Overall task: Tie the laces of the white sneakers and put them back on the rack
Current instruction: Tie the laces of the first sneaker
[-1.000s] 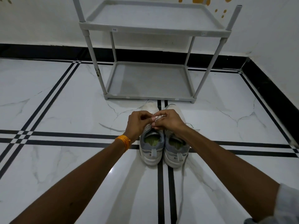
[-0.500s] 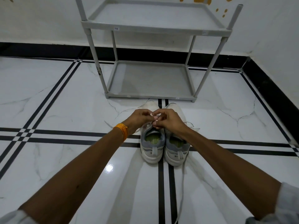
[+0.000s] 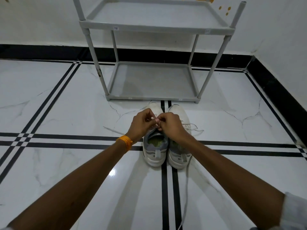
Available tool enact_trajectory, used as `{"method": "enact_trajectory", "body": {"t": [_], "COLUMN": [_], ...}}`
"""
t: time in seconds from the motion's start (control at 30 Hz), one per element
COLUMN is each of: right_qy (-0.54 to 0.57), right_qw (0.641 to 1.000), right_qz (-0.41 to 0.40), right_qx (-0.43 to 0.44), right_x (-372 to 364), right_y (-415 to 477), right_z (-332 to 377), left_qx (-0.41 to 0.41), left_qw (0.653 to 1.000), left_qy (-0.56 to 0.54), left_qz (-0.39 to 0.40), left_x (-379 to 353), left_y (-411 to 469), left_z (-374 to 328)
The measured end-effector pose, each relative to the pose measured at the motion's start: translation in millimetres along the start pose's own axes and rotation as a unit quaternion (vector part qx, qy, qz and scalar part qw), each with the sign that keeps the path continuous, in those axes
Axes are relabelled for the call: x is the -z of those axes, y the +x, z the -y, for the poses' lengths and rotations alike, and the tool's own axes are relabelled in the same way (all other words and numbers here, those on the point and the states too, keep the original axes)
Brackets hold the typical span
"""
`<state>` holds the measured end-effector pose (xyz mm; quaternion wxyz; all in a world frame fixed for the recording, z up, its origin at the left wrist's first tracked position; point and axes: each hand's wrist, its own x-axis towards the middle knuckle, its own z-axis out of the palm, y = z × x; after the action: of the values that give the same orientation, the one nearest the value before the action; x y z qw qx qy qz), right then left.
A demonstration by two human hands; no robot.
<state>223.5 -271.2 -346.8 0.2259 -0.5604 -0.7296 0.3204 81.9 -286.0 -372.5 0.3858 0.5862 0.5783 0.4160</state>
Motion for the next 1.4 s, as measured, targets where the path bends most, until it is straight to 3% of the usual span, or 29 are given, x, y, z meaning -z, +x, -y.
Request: {"method": "enact_trajectory", "body": {"t": [0.1,0.27,0.47,0.6,0.73,0.9,1.0,1.07,1.17,1.33,1.4], "right_qy": [-0.103,-0.138,0.001,0.094,0.085,-0.029,-0.062,-0.059,-0.073,-0.273,-0.306], "right_qw": [0.994,0.990,0.995,0.990,0.993,0.999,0.998,0.998,0.994,0.951,0.939], "right_qz": [-0.002,-0.003,0.030,0.055,0.039,0.012,-0.005,0.000,0.012,-0.041,-0.038], "right_qx": [0.024,0.018,-0.090,-0.090,-0.068,0.004,0.018,0.031,0.075,0.139,0.156], "right_x": [-6.7,-11.9,-4.7,6.2,7.9,0.7,0.0,3.2,10.2,13.9,16.8], "right_y": [-0.2,1.4,7.6,1.6,-0.6,3.7,5.2,3.2,-5.4,-14.5,-10.8], "right_z": [3.1,-1.3,-2.8,-8.9,-11.1,-10.6,-8.7,-7.2,-0.6,14.6,15.8], "left_qx": [-0.050,-0.153,-0.179,-0.176,-0.160,0.013,0.134,0.201,0.214,0.204,0.207], "left_qw": [0.996,0.953,0.926,0.913,0.888,0.944,0.969,0.968,0.970,0.972,0.972], "left_qy": [0.079,0.259,0.333,0.368,0.425,0.307,0.142,0.037,0.005,-0.004,-0.007], "left_qz": [-0.009,-0.029,0.025,0.031,0.073,0.118,0.150,0.147,0.117,0.113,0.114], "left_x": [4.9,4.6,8.9,11.7,9.7,17.6,20.2,22.6,23.3,17.3,17.9], "left_y": [-1.2,-4.0,-1.6,1.1,8.4,16.9,14.1,11.7,8.3,7.3,7.4], "left_z": [0.9,-0.4,-7.3,-11.6,-19.6,-34.3,-39.0,-37.9,-35.6,-36.1,-35.6]}}
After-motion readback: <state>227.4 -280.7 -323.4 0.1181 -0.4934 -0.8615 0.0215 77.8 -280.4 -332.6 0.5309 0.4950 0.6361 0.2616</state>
